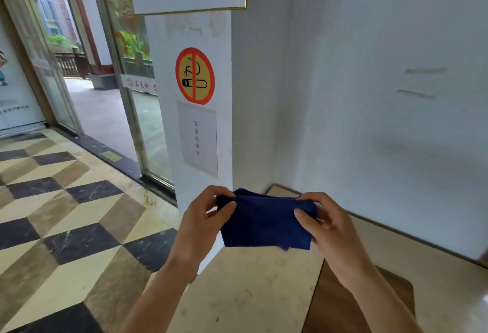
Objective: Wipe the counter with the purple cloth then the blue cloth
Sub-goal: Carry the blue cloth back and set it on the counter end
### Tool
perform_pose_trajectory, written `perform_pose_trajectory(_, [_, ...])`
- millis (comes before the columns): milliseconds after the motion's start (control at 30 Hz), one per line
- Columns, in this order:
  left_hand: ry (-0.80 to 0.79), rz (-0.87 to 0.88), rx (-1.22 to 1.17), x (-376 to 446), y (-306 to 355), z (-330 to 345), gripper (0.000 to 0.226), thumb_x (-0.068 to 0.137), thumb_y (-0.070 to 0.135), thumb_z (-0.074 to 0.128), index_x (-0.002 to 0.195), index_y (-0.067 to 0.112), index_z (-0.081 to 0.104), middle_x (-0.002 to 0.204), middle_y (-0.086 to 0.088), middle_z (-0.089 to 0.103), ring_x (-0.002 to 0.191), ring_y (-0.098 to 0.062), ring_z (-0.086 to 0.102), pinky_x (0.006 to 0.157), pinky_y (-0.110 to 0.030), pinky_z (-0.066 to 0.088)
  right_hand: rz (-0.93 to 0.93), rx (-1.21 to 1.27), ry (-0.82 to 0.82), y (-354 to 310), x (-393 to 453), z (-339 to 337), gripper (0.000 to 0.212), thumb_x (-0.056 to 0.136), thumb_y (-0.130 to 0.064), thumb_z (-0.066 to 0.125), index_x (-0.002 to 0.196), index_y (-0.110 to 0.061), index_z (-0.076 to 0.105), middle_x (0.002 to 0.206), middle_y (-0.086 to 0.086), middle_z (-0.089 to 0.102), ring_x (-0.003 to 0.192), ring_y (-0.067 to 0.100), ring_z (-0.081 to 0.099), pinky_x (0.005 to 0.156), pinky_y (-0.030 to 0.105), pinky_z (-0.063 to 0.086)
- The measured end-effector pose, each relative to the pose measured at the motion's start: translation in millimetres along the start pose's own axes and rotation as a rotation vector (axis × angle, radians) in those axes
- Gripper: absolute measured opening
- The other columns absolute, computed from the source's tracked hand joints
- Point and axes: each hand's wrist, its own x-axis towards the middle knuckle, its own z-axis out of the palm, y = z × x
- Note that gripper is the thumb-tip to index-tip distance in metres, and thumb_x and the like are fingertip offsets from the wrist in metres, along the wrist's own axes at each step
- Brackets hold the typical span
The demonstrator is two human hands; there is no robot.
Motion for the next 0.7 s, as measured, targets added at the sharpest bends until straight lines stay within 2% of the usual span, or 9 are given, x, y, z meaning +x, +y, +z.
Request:
perform_pose_trajectory(67, [-0.031, -0.025, -0.001, 18.5, -22.9, 1.2, 0.027, 0.095, 0.010, 0.061, 0.087, 0.035, 0.067, 0.096, 0.014, 0.075, 0.093, -0.005, 0.069, 0.071, -0.019, 0.056, 0.032, 0.007, 0.023, 22.7, 13.1, 9.7, 0.015, 0.094, -0.013, 0.069, 0.099, -0.028, 0.070, 0.097, -0.004, 0.076, 0.090, 0.014, 0.074, 0.067, 0.021, 0.058])
perform_pose_trajectory(133, [-0.073, -0.052, -0.007, 39.3, -43.9, 2.0, 0.029, 0.096, 0.009, 0.061, 0.087, 0.036, 0.067, 0.097, 0.016, 0.074, 0.093, -0.003, 0.069, 0.072, -0.020, 0.056, 0.057, 0.018, 0.058, 44.2, 26.7, 18.4, 0.018, 0.095, -0.010, 0.067, 0.098, -0.028, 0.070, 0.096, -0.006, 0.075, 0.091, 0.015, 0.073, 0.069, 0.024, 0.059])
perform_pose_trajectory(200, [-0.123, -0.082, -0.009, 61.6, -66.4, 3.4, 0.028, 0.096, 0.009, 0.061, 0.090, 0.035, 0.067, 0.099, 0.014, 0.073, 0.095, -0.004, 0.069, 0.074, -0.022, 0.056, 0.091, 0.028, 0.095, 66.9, 39.5, 24.1, 0.019, 0.095, -0.009, 0.067, 0.100, -0.027, 0.069, 0.099, -0.005, 0.075, 0.095, 0.018, 0.073, 0.078, 0.033, 0.060])
perform_pose_trajectory(433, [-0.324, -0.233, -0.010, 102.7, -154.7, 18.6, 0.027, 0.097, 0.012, 0.061, 0.090, 0.037, 0.066, 0.100, 0.019, 0.072, 0.095, 0.001, 0.068, 0.068, -0.015, 0.056, 0.285, 0.018, 0.257, 152.5, 47.3, 40.6, 0.022, 0.093, -0.001, 0.067, 0.102, -0.021, 0.067, 0.103, -0.008, 0.072, 0.106, 0.016, 0.070, 0.093, 0.045, 0.061])
perform_pose_trajectory(567, [-0.418, -0.337, -0.003, 119.0, -213.4, 37.4, 0.026, 0.096, 0.008, 0.060, 0.090, 0.032, 0.067, 0.099, 0.018, 0.073, 0.093, 0.001, 0.067, 0.070, -0.011, 0.055, 0.393, -0.010, 0.320, 206.3, 43.6, 46.9, 0.029, 0.091, 0.001, 0.069, 0.098, -0.027, 0.069, 0.104, -0.008, 0.073, 0.104, 0.018, 0.070, 0.084, 0.039, 0.063])
perform_pose_trajectory(700, [-0.527, -0.484, -0.018, 138.6, -279.4, 61.9, 0.024, 0.094, 0.006, 0.060, 0.093, 0.029, 0.067, 0.102, 0.013, 0.073, 0.097, -0.004, 0.068, 0.075, -0.022, 0.057, 0.505, -0.032, 0.407, 269.2, 46.8, 51.6, 0.027, 0.090, 0.006, 0.068, 0.104, -0.017, 0.066, 0.101, -0.009, 0.073, 0.106, 0.021, 0.068, 0.077, 0.029, 0.059])
